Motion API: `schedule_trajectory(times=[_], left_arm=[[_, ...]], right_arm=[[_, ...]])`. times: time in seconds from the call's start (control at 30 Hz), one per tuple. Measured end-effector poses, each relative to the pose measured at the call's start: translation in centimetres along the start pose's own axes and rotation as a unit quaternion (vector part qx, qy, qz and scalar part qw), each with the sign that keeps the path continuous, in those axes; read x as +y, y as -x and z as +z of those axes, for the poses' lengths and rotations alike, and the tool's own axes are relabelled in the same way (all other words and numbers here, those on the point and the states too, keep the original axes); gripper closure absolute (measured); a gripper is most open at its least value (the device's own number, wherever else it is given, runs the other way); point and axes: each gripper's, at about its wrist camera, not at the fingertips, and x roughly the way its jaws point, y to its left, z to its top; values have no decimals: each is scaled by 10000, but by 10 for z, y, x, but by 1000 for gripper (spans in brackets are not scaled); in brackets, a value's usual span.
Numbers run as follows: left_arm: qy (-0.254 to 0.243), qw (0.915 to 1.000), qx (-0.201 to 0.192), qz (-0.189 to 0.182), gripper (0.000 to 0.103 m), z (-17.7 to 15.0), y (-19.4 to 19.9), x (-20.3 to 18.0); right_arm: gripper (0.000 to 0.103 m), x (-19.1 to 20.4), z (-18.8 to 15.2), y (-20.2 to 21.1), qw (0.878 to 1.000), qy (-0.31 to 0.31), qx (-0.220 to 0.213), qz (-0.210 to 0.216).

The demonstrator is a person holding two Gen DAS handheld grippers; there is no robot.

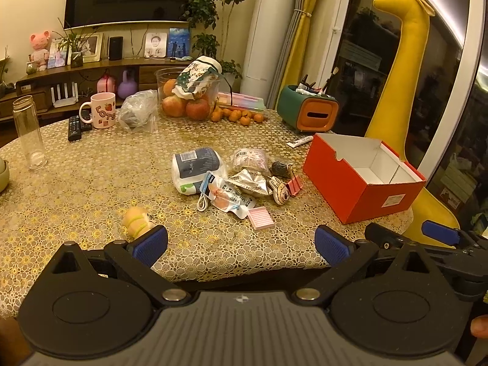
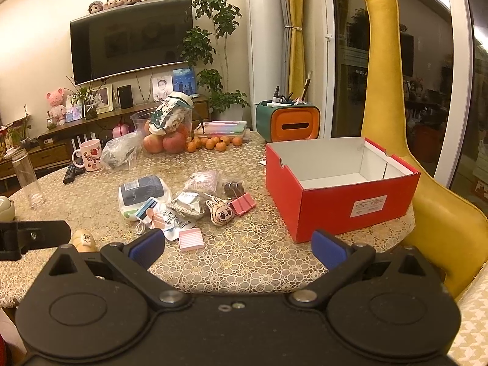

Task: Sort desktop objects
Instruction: 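Move both tools toward the bread toy and pink sticky-note pad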

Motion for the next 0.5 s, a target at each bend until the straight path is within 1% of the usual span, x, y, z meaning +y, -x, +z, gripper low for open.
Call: schedule_trajectory(times=[0.07,0.17,0.2,0.27,0.4,0.5], left_arm=[[29,10000,-19,36,0,1,-3,3],[289,9995,113,-69,0,2,-15,15],[353,9993,141,-46,0,1,-19,19],[341,9993,104,105,0,1,-28,25],[-3,9987,9,502,0,-2,-50,32],[-72,9976,37,682,0,-5,-74,45]], right_arm=[[1,1,-1,-3,10000,40,4,28],[1,6,-3,-9,9997,197,-26,108],[1,8,-4,-12,9995,266,-28,147],[1,12,-6,-21,9991,388,-21,188],[1,16,-5,-46,9982,526,67,288],[1,22,-6,-71,9972,646,117,364]])
